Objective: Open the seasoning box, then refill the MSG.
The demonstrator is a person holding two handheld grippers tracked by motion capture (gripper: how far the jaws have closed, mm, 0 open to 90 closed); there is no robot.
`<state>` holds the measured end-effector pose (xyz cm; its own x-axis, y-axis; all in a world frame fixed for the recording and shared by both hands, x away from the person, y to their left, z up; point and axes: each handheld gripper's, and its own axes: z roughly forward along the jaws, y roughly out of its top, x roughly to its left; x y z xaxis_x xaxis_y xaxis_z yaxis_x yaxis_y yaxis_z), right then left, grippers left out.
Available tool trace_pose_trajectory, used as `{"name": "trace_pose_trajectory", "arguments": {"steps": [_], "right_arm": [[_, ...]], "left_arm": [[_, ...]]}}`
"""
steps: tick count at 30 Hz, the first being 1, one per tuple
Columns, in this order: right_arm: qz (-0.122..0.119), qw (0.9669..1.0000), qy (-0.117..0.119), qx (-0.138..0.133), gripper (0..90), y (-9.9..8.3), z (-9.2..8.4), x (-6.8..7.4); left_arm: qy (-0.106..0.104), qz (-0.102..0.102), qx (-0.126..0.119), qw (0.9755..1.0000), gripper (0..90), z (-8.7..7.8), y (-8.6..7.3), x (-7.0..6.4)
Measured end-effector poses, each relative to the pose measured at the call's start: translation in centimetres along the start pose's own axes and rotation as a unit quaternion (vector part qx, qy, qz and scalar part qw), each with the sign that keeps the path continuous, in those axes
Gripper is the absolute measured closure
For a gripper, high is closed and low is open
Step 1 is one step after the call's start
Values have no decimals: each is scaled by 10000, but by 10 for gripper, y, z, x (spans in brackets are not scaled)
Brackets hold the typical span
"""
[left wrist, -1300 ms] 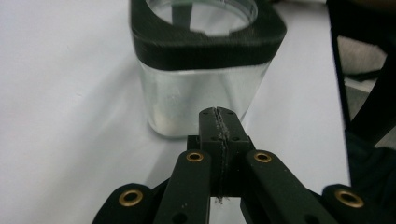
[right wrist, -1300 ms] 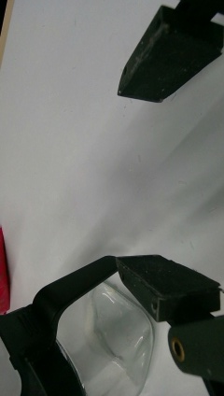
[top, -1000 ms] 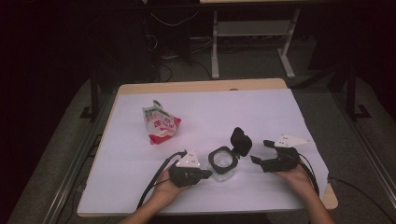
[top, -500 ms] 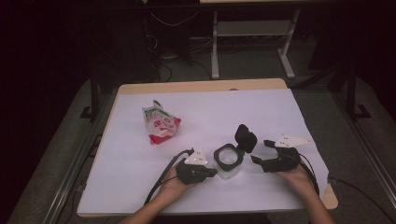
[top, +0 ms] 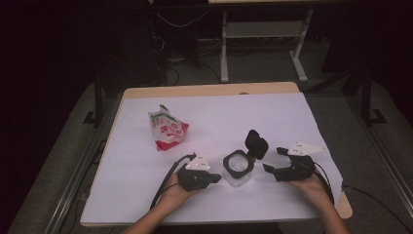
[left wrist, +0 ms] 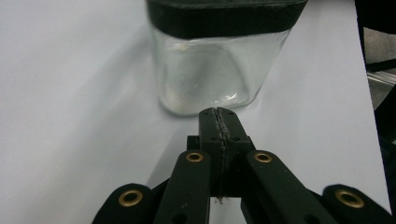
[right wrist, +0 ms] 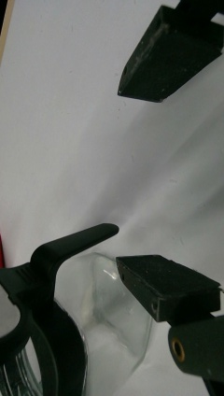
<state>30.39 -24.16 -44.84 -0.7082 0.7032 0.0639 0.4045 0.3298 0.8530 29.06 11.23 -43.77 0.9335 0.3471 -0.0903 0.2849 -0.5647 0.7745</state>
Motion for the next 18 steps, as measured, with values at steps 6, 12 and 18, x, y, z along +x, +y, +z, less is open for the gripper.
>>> {"name": "trace_pose_trajectory", "arguments": {"steps": [6,12,18], "right_arm": [[-10,10000,29,-1,145,1,-2,4],[25,10000,63,20,145,0,0,3],[42,10000,71,26,145,-1,1,1]], "left_arm": [[112,-106,-31,9999,857,-19,-8,7],[187,-221,-70,9996,807,-37,-16,14],[320,-334,-170,9988,734,-59,-28,20]]}}
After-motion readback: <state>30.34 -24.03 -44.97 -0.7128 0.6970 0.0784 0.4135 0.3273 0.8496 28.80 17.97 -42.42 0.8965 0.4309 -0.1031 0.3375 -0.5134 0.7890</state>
